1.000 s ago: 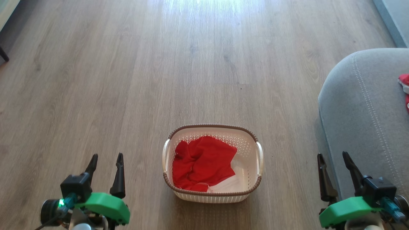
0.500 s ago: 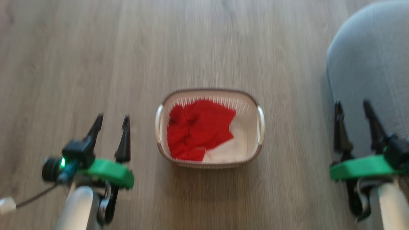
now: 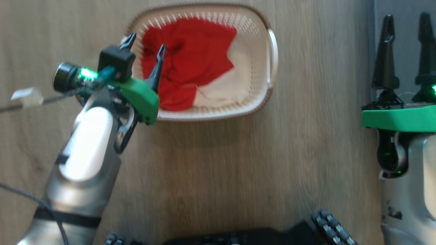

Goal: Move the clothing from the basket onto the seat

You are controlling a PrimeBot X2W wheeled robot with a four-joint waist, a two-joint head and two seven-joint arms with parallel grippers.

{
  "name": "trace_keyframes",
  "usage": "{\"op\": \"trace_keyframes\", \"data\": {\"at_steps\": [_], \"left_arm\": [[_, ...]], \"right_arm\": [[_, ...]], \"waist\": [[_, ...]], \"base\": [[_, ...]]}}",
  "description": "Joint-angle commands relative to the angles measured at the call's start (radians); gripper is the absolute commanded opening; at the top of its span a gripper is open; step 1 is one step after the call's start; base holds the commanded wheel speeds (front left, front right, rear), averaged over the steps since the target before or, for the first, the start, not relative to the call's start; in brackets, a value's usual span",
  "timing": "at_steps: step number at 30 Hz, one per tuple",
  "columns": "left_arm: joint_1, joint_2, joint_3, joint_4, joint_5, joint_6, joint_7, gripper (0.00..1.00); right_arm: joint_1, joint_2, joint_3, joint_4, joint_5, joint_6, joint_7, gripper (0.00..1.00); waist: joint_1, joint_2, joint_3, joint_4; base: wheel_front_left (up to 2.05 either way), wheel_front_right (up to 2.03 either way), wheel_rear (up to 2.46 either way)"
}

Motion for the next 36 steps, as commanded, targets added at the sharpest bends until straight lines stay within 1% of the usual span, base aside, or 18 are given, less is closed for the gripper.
{"op": "trace_keyframes", "data": {"at_steps": [1,4,10,13,18,23,27,31,36], "left_arm": [[-0.037,0.014,0.016,0.021,0.018,0.0,0.029,1.0],[-0.119,0.006,0.0,0.118,0.039,0.008,0.065,1.0],[-0.238,-0.004,0.0,0.294,0.05,0.035,0.095,1.0],[-0.305,0.011,0.009,0.377,0.058,0.058,0.119,1.0],[-0.407,0.058,0.038,0.484,0.056,0.09,0.127,1.0],[-0.478,0.091,0.04,0.568,0.063,0.11,0.138,1.0],[-0.515,0.103,0.033,0.621,0.071,0.126,0.141,1.0],[-0.555,0.102,0.021,0.671,0.079,0.145,0.144,1.0],[-0.572,0.093,0.007,0.702,0.08,0.141,0.136,1.0]], "right_arm": [[0.012,-0.007,0.034,-0.036,0.026,0.0,-0.009,1.0],[0.012,-0.007,0.056,-0.045,0.048,0.0,-0.009,1.0],[0.043,-0.007,0.084,-0.059,0.098,0.0,-0.009,1.0],[0.052,-0.007,0.1,-0.074,0.119,0.0,-0.009,1.0],[0.072,-0.007,0.129,-0.101,0.144,0.0,-0.009,1.0],[0.089,-0.007,0.139,-0.12,0.163,0.0,-0.009,1.0],[0.097,-0.007,0.149,-0.129,0.173,0.0,-0.009,1.0],[0.109,-0.007,0.16,-0.14,0.182,0.0,-0.009,1.0],[0.12,-0.007,0.167,-0.146,0.187,0.0,-0.009,1.0]], "waist": [[-0.0005,0.0,0.16,-0.098],[-0.0005,0.0,0.211,-0.135],[-0.0005,0.0,0.266,-0.21],[-0.0005,0.0,0.294,-0.24],[-0.0005,0.0,0.33,-0.286],[-0.0005,0.0,0.353,-0.311],[-0.0005,0.0,0.357,-0.32],[-0.0005,0.0,0.358,-0.325],[-0.0005,0.0,0.357,-0.329]], "base": [[0.0,0.0,0.0],[0.0,0.0,0.0],[0.0,0.0,0.0],[0.0,0.0,0.0],[0.0,0.0,0.0],[0.0,0.0,0.0],[0.0,0.0,0.0],[0.0,0.0,0.0],[0.0,0.0,0.0]]}}
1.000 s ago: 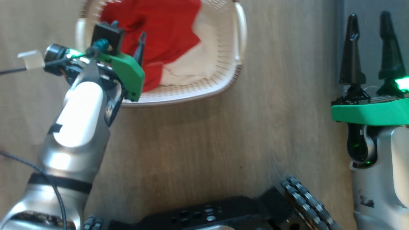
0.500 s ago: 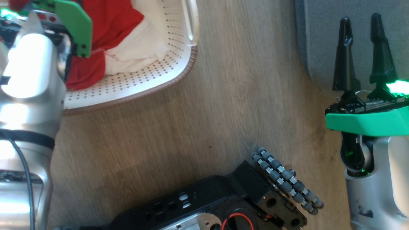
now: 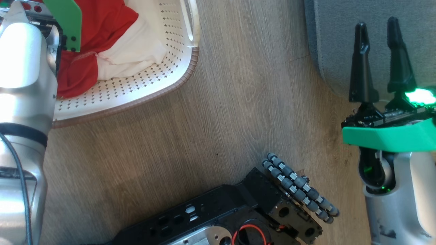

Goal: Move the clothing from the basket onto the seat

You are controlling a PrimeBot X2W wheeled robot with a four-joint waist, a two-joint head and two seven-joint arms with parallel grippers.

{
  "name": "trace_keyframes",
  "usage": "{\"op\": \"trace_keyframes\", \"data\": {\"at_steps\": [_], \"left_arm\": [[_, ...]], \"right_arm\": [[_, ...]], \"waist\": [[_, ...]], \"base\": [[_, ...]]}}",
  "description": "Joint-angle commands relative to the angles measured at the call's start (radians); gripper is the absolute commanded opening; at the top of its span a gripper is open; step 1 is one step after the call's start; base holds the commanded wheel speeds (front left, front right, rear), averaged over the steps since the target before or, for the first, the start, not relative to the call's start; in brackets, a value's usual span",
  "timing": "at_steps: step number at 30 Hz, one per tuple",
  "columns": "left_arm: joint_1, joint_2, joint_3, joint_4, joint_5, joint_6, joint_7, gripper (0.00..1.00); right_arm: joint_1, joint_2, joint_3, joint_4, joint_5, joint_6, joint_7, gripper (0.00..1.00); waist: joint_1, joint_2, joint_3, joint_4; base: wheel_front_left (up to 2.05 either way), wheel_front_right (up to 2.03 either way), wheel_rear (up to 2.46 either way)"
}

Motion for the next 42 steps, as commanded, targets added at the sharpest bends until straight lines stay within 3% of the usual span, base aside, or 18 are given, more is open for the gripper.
{"op": "trace_keyframes", "data": {"at_steps": [1,5,6,7,17,18,19,20,26,31,37,42], "left_arm": [[0.0,0.02,0.005,-0.009,0.007,0.004,-0.009,1.0],[-0.006,0.004,-0.007,0.021,0.004,-0.001,-0.022,1.0],[-0.007,-0.001,-0.01,0.028,0.003,-0.003,-0.027,0.64],[-0.009,-0.004,-0.013,0.035,0.003,-0.006,-0.031,0.47],[-0.031,-0.016,-0.047,0.091,0.012,0.002,-0.072,0.44],[-0.032,-0.019,-0.05,0.095,0.012,0.001,-0.076,0.35],[-0.033,-0.022,-0.054,0.099,0.013,-0.002,-0.079,0.1],[-0.033,-0.025,-0.057,0.104,0.012,-0.006,-0.083,0.0],[-0.031,-0.038,-0.062,0.12,-0.003,-0.022,-0.112,0.0],[-0.025,-0.055,-0.031,0.09,-0.052,-0.041,-0.214,0.0],[0.094,-0.089,0.018,0.008,-0.129,-0.081,-0.321,0.0],[0.269,-0.078,0.067,-0.177,-0.17,-0.08,-0.33,0.0]], "right_arm": [[0.062,-0.007,0.016,-0.031,0.009,0.0,-0.006,1.0],[0.078,-0.007,0.009,-0.031,0.014,0.0,-0.006,1.0],[0.08,-0.007,0.008,-0.031,0.015,0.0,-0.006,1.0],[0.082,-0.007,0.007,-0.03,0.015,0.0,-0.006,1.0],[0.095,-0.007,0.005,-0.036,0.012,0.0,-0.006,1.0],[0.097,-0.007,0.003,-0.036,0.011,0.0,-0.006,1.0],[0.098,-0.007,0.001,-0.036,0.01,0.0,-0.006,1.0],[0.099,-0.007,0.0,-0.036,0.009,0.0,-0.006,1.0],[0.091,-0.007,-0.002,-0.034,0.006,0.0,-0.006,1.0],[0.057,-0.007,-0.018,-0.027,0.0,0.0,-0.006,1.0],[0.031,-0.007,-0.082,0.002,-0.078,0.0,-0.006,1.0],[0.043,-0.007,-0.123,0.044,-0.166,0.0,-0.006,1.0]], "waist": [[0.0,0.0001,0.0,-0.001],[0.0,0.0001,0.0,-0.003],[0.0,0.0001,0.001,-0.003],[0.0,0.0001,0.001,-0.003],[0.0,0.0001,0.0,-0.004],[0.0,0.0001,0.0,-0.003],[0.0,0.0001,0.001,-0.003],[0.0,0.0001,0.001,-0.002],[0.0,0.0001,-0.005,0.001],[0.0,0.0001,-0.02,0.023],[0.0,0.0001,-0.173,0.142],[0.0,0.0001,-0.36,0.258]], "base": [[0.0,0.0,0.0],[0.0,0.0,0.0],[0.0,0.0,0.0],[0.0,0.0,0.0],[0.0,0.0,0.0],[0.0,0.0,0.0],[0.0,0.0,0.0],[0.0,0.0,0.0],[0.0,0.0,0.0],[0.0,0.0,0.0],[0.0,0.0,0.0],[0.0,0.0,0.0]]}}
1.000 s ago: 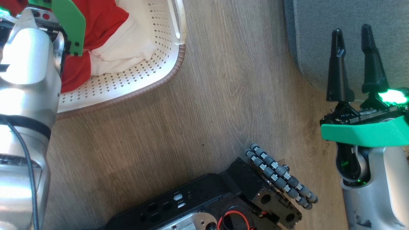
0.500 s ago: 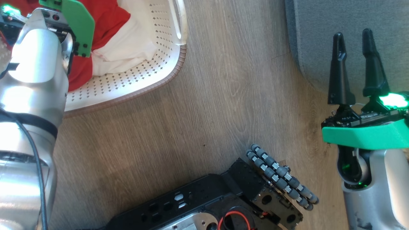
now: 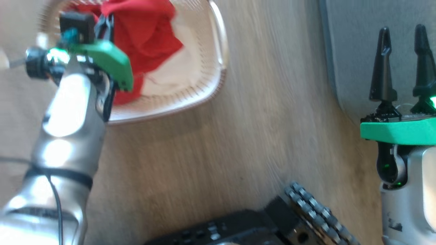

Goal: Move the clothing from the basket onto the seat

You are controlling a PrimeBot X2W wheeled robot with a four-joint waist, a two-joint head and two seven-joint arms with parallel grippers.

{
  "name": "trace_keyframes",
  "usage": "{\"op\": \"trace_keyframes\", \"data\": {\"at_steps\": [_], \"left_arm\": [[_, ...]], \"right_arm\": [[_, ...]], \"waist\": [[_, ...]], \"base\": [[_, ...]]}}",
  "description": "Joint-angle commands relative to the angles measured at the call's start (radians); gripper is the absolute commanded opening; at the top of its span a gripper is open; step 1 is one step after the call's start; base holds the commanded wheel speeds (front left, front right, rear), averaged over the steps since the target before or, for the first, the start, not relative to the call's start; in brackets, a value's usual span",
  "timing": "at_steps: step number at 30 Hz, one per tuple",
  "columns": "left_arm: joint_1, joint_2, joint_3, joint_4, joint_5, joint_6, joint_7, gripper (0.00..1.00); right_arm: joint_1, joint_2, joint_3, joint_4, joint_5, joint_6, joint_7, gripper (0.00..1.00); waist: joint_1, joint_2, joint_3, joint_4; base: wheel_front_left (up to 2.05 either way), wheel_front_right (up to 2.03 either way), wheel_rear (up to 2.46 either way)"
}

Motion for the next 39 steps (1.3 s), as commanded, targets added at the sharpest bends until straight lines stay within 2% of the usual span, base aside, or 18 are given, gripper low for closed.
{"op": "trace_keyframes", "data": {"at_steps": [1,11,18,22,28,39], "left_arm": [[0.064,0.033,0.034,-0.078,-0.01,0.004,-0.013,0.0],[0.531,0.092,0.144,-0.507,-0.048,0.052,-0.013,0.0],[0.752,0.13,0.175,-0.763,-0.067,0.093,0.023,0.0],[0.841,0.152,0.194,-0.887,-0.073,0.118,0.061,0.0],[0.931,0.175,0.218,-1.003,-0.081,0.151,0.111,0.0],[0.97,0.184,0.223,-1.089,-0.084,0.18,0.151,0.0]], "right_arm": [[0.041,-0.009,0.004,-0.015,-0.019,0.0,-0.006,1.0],[0.203,-0.009,-0.084,0.081,-0.129,0.0,-0.006,1.0],[0.301,-0.009,-0.099,0.099,-0.162,0.0,-0.006,1.0],[0.328,-0.009,-0.093,0.102,-0.178,0.0,-0.006,1.0],[0.342,-0.009,-0.069,0.12,-0.189,0.0,-0.006,1.0],[0.333,-0.009,-0.02,0.161,-0.182,0.0,-0.006,1.0]], "waist": [[0.0,0.0,-0.195,0.152],[0.0,0.0,-0.604,0.329],[0.0,0.0,-0.759,0.367],[0.0,0.0,-0.804,0.367],[0.0,0.0,-0.848,0.356],[0.0,0.0,-0.857,0.35]], "base": [[0.0,0.0,0.0],[0.0,0.0,0.0],[0.0,0.0,0.0],[0.0,0.0,0.0],[0.0,0.0,0.0],[0.0,0.0,0.0]]}}
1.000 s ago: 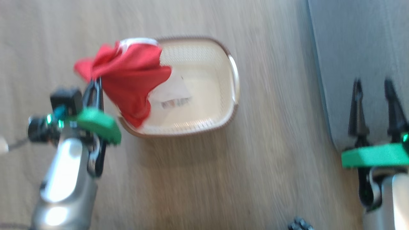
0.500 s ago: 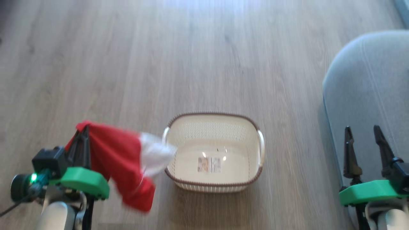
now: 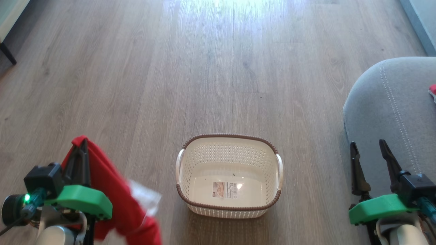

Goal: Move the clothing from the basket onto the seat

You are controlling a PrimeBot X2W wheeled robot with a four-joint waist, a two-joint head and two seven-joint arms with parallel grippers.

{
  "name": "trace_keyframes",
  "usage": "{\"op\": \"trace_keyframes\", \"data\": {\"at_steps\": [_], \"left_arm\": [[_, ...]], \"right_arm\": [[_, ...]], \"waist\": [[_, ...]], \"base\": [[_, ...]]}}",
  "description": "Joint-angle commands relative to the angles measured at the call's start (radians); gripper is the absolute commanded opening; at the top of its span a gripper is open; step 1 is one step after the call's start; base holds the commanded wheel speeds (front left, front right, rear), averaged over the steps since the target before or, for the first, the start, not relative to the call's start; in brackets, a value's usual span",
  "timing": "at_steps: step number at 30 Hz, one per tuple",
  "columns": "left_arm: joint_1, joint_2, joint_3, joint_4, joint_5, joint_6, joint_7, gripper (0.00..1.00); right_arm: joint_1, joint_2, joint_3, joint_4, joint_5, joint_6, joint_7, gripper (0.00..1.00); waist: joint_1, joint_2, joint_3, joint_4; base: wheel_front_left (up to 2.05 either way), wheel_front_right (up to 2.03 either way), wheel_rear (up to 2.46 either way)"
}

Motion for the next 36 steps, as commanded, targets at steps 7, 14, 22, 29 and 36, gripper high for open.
{"op": "trace_keyframes", "data": {"at_steps": [7,14,22,29,36], "left_arm": [[-0.03,0.025,0.032,-0.058,-0.005,0.018,0.009,0.0],[-0.037,0.023,0.002,-0.074,-0.005,0.008,0.026,0.0],[-0.117,-0.01,-0.124,-0.109,0.004,-0.059,0.073,0.0],[-0.154,-0.044,-0.225,-0.139,0.006,-0.107,0.112,0.0],[-0.151,-0.083,-0.342,-0.213,0.001,-0.157,0.154,0.0]], "right_arm": [[-0.029,-0.01,0.043,-0.023,-0.004,0.0,-0.007,1.0],[-0.048,-0.018,0.132,-0.024,-0.021,0.0,-0.007,1.0],[-0.178,-0.05,0.505,-0.008,0.036,0.0,-0.007,1.0],[-0.281,-0.061,0.727,0.023,0.134,0.0,-0.003,1.0],[-0.348,-0.082,0.775,0.063,0.166,0.0,-0.004,1.0]], "waist": [[0.0002,-0.0001,0.004,0.0],[0.0002,-0.0001,0.009,0.002],[0.0002,-0.0001,0.013,0.017],[0.0002,-0.0001,0.012,0.045],[0.0002,-0.0001,0.015,0.062]], "base": [[0.0,0.0,0.0],[0.0,0.0,0.0],[0.0,0.0,0.0],[0.0,0.0,0.0],[0.0,0.0,0.0]]}}
